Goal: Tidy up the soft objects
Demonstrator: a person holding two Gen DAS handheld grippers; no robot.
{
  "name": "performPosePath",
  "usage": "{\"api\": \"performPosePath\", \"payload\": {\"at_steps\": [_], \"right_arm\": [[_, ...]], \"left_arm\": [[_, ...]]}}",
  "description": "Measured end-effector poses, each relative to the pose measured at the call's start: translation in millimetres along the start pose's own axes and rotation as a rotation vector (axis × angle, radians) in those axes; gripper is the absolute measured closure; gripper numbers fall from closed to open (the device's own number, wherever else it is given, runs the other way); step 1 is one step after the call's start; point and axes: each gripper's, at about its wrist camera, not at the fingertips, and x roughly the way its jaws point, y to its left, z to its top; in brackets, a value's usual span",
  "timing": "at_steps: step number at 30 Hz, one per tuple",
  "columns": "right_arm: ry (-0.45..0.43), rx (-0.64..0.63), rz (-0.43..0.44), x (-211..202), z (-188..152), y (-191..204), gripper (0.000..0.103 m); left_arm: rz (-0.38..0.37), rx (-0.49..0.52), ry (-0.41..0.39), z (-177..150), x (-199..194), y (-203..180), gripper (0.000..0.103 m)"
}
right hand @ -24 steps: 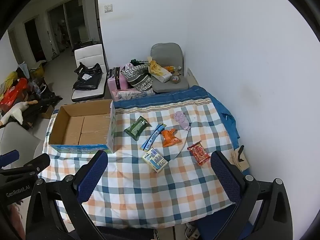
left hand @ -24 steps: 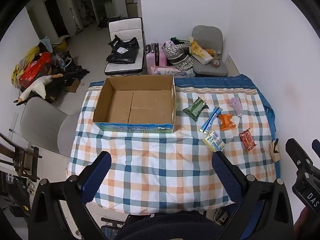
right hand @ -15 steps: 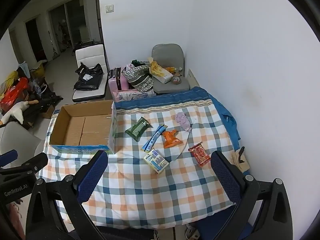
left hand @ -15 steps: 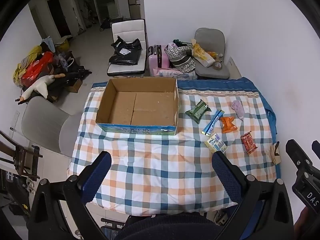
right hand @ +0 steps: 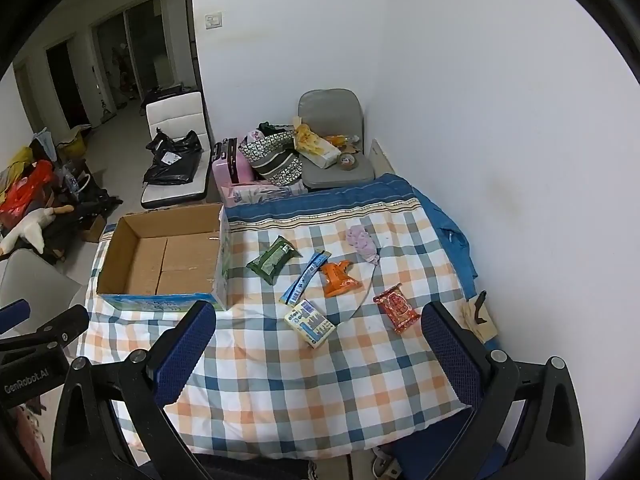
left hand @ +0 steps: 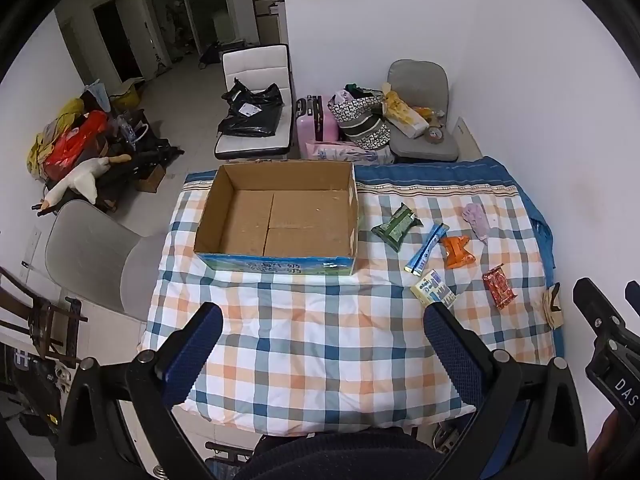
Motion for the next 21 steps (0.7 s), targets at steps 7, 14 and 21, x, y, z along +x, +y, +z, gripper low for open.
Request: {"api": "performPosePath", "payload": {"at_steps": [7, 14, 21], "right_arm": [[-0.003, 0.008, 0.0, -3.0, -4.5, -4.3, 0.0], [-0.003, 0.014, -0.008, -2.5, -6.9, -7.6, 0.0], [-0.005, 0.014, -0.011, -1.3, -7.8, -10.9, 0.0]], "left_arm": [[0.002, 0.01, 0.003, -3.3, -0.6, -3.1, 0.0], [0.005, 0.01, 0.005, -1.7, 0.2, -6.0, 0.0], [0.007, 0.013, 0.004, 1.0, 0.4, -9.7, 0.0]]}}
